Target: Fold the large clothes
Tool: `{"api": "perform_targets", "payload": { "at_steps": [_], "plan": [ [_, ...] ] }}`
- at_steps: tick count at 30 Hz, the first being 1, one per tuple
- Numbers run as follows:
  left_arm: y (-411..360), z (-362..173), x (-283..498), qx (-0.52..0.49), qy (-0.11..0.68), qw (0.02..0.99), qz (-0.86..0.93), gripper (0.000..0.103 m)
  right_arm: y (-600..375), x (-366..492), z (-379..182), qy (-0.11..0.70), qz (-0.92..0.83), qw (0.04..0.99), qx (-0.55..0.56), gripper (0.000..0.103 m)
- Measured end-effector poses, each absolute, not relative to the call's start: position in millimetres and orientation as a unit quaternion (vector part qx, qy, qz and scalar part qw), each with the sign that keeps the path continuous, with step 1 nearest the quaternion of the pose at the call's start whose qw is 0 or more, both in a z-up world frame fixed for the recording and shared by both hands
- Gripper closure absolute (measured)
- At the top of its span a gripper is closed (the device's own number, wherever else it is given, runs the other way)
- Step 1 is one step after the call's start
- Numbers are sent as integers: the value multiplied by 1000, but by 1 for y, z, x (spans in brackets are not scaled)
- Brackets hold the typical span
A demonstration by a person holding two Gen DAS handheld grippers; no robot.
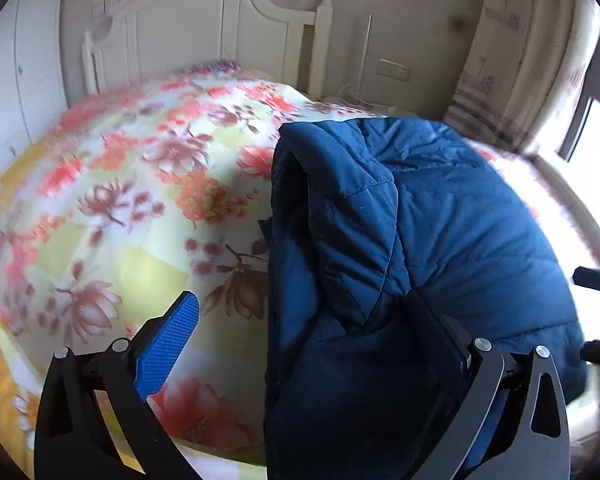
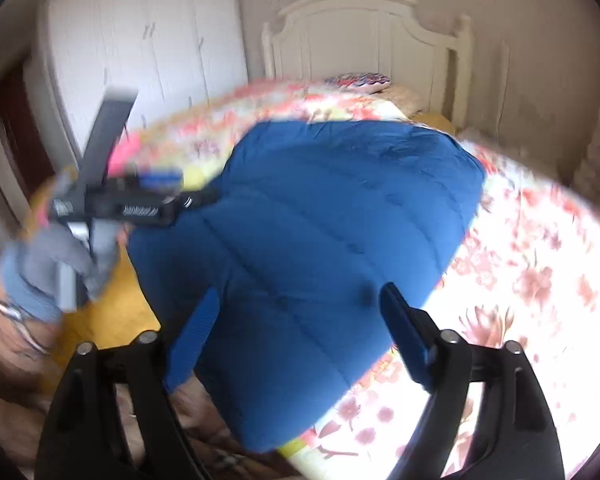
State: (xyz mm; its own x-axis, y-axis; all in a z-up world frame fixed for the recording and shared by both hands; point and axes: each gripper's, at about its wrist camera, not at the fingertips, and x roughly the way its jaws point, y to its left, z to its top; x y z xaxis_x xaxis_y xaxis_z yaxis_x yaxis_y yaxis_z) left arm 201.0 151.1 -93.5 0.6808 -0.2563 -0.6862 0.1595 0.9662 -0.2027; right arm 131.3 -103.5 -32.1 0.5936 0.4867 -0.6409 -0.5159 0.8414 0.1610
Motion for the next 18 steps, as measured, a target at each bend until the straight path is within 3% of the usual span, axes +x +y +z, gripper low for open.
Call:
{"api": "perform_targets", "payload": {
  "at_steps": [1, 3, 8, 13, 18],
  "plan": [
    [160, -95, 203, -91, 392, 907, -124, 4, -121, 134, -32, 353, 265, 897, 28, 2],
    [178, -99, 215, -147, 420, 882, -153, 4, -150, 144, -39, 364, 246, 892, 105, 2],
    [174, -114, 242, -166, 468, 843, -210, 4, -172, 175, -86, 448, 253, 829, 221, 2],
    [179, -140, 259, -222, 495, 799, -259, 4, -155, 181, -99, 460, 295, 799, 250, 2],
    [179, -147, 249, -239, 455, 809, -285, 4, -124, 193, -97, 468, 304, 798, 226, 2]
  ]
}}
